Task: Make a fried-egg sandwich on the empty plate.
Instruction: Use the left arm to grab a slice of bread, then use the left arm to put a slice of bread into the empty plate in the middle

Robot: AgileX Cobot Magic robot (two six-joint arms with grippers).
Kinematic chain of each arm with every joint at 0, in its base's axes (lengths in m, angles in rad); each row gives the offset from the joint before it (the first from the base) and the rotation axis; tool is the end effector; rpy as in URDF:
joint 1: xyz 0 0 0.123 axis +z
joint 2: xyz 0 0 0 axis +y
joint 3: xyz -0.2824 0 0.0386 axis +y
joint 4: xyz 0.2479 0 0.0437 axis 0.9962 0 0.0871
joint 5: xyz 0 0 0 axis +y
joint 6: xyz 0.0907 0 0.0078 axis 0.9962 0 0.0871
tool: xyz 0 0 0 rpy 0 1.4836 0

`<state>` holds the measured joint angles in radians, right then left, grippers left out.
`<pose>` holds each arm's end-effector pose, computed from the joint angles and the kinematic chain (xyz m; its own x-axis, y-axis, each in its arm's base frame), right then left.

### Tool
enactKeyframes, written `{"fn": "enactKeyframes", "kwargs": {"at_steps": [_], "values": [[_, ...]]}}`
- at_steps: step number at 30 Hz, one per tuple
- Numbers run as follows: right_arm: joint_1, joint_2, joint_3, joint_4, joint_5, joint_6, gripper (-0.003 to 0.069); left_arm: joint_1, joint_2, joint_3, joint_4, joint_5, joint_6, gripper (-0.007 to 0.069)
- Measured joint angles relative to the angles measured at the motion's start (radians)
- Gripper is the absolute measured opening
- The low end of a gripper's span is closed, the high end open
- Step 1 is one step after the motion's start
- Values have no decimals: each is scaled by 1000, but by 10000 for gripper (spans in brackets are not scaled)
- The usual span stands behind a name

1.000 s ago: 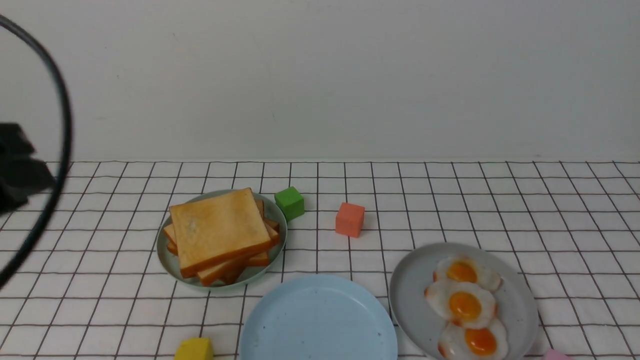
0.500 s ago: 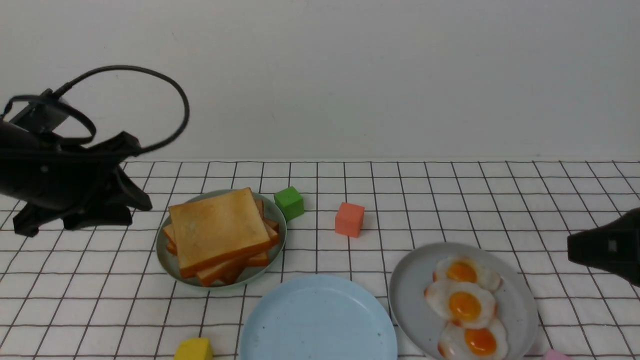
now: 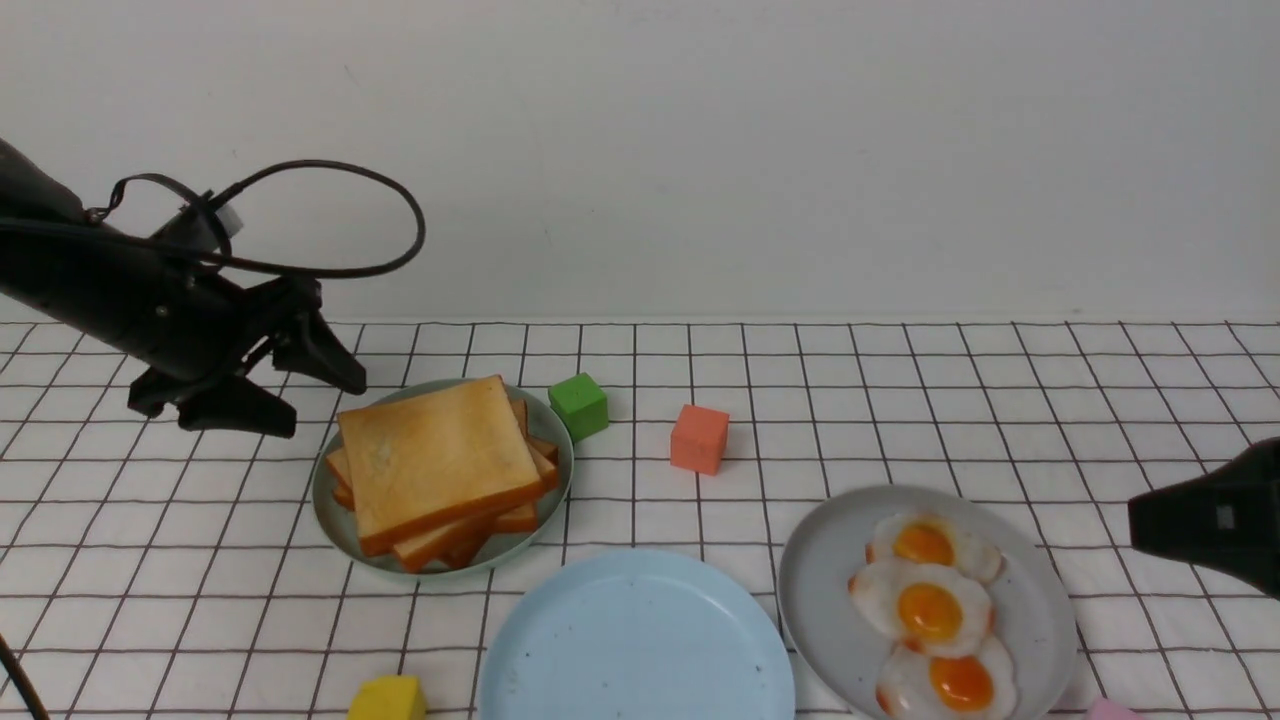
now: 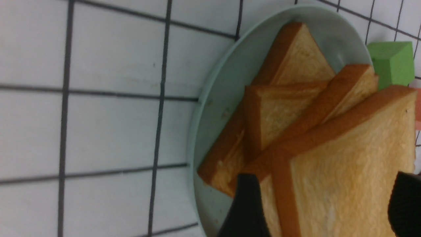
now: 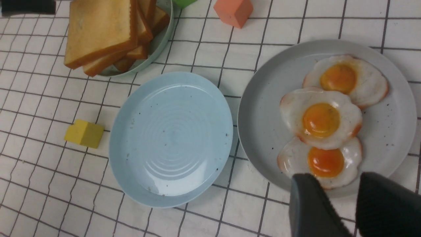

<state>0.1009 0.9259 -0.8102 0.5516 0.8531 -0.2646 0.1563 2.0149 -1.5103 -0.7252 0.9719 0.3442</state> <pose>0.1660 0.0530 0.3265 -0.7534 0.0342 -0.6567 -0.2776 0.8887 0.3648 0.4210 0.0158 0.2076 -0.9353 -0.2481 -0.2524 -0.0706 0.8298 -0.5536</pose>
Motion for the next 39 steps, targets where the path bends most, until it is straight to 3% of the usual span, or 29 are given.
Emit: {"fn": "enactKeyframes", "kwargs": {"at_steps": [6, 11, 23, 28, 35, 39], "values": [[0, 0, 0, 0, 44, 0, 241, 0, 75, -28, -97, -1, 140, 519], [0, 0, 0, 0, 55, 0, 241, 0, 121, -28, -152, 1, 194, 449], [0, 0, 0, 0, 68, 0, 241, 0, 97, -34, -149, 27, 236, 30], [0, 0, 0, 0, 72, 0, 241, 0, 53, -34, -145, 40, 277, 29], [0, 0, 0, 0, 79, 0, 241, -15, -35, -32, -247, 205, 487, 29], [0, 0, 0, 0, 79, 0, 241, -95, -69, -6, -251, 212, 556, 29]]}}
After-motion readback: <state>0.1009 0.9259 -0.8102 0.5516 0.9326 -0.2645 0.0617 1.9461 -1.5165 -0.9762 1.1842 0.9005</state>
